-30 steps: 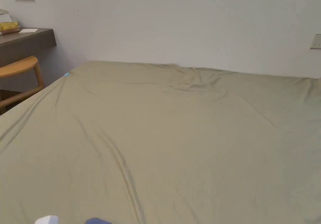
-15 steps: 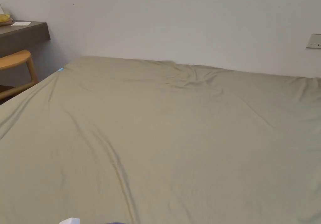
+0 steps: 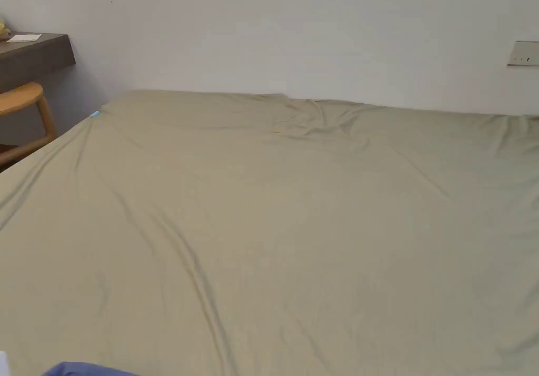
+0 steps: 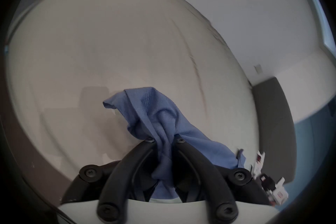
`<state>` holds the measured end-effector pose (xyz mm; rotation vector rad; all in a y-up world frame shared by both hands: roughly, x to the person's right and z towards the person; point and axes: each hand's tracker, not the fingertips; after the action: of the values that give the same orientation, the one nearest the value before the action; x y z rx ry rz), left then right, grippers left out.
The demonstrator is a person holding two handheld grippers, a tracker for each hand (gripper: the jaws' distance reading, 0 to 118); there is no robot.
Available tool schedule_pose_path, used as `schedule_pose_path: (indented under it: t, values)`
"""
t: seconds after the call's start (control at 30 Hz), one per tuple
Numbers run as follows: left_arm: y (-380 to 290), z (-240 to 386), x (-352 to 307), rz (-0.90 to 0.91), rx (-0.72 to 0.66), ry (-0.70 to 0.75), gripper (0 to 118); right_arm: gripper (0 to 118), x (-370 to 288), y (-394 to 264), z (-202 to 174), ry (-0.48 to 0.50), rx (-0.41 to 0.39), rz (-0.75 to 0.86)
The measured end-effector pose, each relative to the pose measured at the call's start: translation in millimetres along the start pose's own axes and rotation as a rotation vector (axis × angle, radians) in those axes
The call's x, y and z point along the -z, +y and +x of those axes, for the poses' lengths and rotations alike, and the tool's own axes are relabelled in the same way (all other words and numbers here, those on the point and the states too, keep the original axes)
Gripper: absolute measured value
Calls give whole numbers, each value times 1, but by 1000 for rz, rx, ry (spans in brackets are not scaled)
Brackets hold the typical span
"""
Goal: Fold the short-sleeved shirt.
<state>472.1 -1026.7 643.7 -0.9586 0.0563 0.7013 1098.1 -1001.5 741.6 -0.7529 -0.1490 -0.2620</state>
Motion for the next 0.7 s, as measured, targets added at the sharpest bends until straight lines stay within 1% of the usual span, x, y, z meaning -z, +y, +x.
schedule_pose_path:
  t: [0.03, 0.07, 0.13, 0.17, 0.23, 0.37, 0.4, 0.47, 0.53, 0.67, 0.7]
  values:
    - [3, -4, -9, 14, -17, 20, 12, 0, 0, 0, 0, 4, 1, -1]
    - [6, -5, -14, 27, 3, 74, 12, 0, 0, 0, -1, 11, 2, -3]
    - [-2, 15, -27, 56, 109, 145, 12, 0, 3, -1, -3, 26, 5, -14]
    - [-10, 33, -30, 36, 197, 133, 12, 0, 6, -1, -5, 33, 4, -19]
    - [-23, 64, -29, 23, 295, 70, 12, 0, 10, -1, -8, 47, 4, -23]
    - [-57, 128, 1, -91, 427, -107, 12, 0, 9, -4, -14, 91, 5, -21]
    - [-69, 145, 12, -126, 463, -132, 12, 0, 8, -6, -13, 99, 7, -21]
    - [-88, 169, 39, -192, 509, -136, 12, 0, 4, -9, -10, 105, 13, -23]
    - [-107, 188, 64, -236, 597, -183, 12, 0, 0, -12, -4, 100, 26, -23]
    - [-133, 208, 113, -343, 601, -192, 13, 0, -6, -16, 13, 61, 59, -14]
    - [-141, 211, 122, -346, 596, -140, 16, 0, -8, -17, 16, 51, 69, -12]
